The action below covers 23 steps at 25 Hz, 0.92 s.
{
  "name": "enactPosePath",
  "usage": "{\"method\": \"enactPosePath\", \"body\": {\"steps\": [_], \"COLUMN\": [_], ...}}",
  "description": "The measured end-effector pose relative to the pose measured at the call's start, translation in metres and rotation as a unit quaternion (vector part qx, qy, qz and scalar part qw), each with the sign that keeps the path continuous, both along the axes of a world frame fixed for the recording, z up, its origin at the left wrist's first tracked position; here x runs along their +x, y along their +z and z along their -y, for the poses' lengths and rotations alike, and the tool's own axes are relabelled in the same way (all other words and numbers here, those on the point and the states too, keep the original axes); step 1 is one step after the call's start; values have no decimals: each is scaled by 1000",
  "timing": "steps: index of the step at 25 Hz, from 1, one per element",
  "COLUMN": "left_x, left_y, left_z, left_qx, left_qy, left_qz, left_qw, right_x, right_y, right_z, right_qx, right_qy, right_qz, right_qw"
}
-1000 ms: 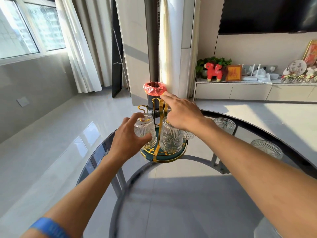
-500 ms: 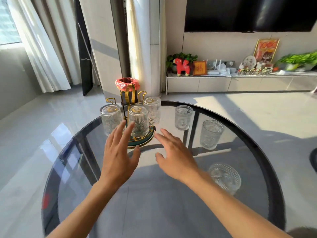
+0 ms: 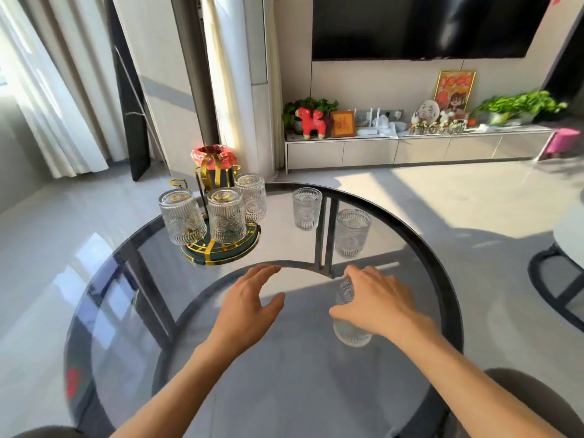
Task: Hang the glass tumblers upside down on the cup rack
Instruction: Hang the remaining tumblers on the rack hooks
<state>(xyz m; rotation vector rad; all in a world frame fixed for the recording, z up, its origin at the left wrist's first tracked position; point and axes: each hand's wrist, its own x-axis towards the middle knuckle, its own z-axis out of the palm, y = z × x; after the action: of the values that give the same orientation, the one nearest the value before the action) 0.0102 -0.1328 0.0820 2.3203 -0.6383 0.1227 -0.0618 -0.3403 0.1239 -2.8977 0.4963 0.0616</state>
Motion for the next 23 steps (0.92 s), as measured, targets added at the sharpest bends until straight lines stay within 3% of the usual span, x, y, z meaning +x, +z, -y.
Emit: {"method": "enactPosePath", "body": {"steps": [3,6,9,12,16,18,21,23], "left_x": [-1,7,14,34,76,90,128,170], "left_y": [29,68,93,109,129,143,170,183], "left_z": [-7,-28,-59,-88,-115,-122,-138,-142], "left_qx": [-110,-234,-341,-450,-482,-492,-490,-434], "left_qy": [20,26,39,65,131,140,168,199], "left_qz": [-181,-323,-343,-316,-256,-217,-144,-94], "left_qw": [977,917,874,833,828,831,843,874], "right_x": [11,35,56,83,130,146,189,233], "right_y": [11,32,54,57,66,74,80,77], "right_z": [-24,-61,-106,-151,-163,-147,-129,-127], "right_qx": [212,387,453,512,533,498,246,91], "right_qy": [16,74,141,189,254,259,251,276], "right_qz": [93,231,358,379,276,283,306,251], "right_qw": [973,889,804,747,759,778,885,923]}}
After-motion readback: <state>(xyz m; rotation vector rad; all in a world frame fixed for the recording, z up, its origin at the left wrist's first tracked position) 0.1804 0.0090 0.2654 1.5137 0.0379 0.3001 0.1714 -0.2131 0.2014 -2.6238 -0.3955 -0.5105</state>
